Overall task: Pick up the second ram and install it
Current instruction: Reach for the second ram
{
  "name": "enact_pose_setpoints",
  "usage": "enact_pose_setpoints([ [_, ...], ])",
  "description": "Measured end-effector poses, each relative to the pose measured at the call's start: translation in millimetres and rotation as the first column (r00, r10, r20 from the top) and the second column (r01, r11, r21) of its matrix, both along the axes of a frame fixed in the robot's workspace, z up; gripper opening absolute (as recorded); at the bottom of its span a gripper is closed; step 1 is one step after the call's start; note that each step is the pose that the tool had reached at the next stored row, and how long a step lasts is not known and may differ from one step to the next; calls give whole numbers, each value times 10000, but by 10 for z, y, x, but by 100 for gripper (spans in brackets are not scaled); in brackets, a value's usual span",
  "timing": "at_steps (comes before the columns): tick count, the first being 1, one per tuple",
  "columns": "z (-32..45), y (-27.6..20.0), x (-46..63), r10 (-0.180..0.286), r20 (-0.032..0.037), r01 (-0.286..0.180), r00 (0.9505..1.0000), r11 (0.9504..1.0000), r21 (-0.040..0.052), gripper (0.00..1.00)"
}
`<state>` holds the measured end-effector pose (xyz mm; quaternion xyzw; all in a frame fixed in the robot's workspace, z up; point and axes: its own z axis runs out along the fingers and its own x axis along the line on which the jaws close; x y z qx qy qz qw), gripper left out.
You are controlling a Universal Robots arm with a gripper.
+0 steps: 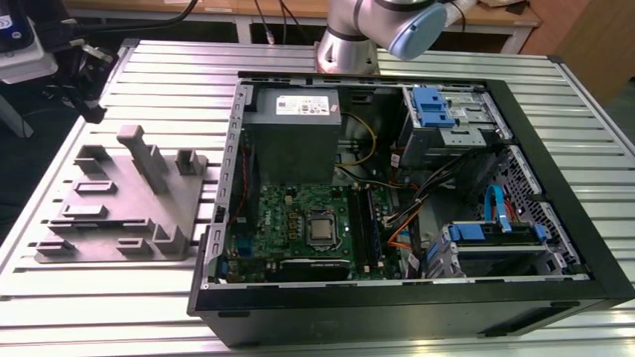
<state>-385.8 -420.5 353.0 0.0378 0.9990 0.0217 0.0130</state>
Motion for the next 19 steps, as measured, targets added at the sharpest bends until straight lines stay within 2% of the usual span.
enact_pose_setpoints([
  [8, -53, -20, -134, 0, -1, 0, 10000, 10000, -1, 7],
  [19, -143, -99, -212, 0, -1, 0, 10000, 10000, -7, 7],
])
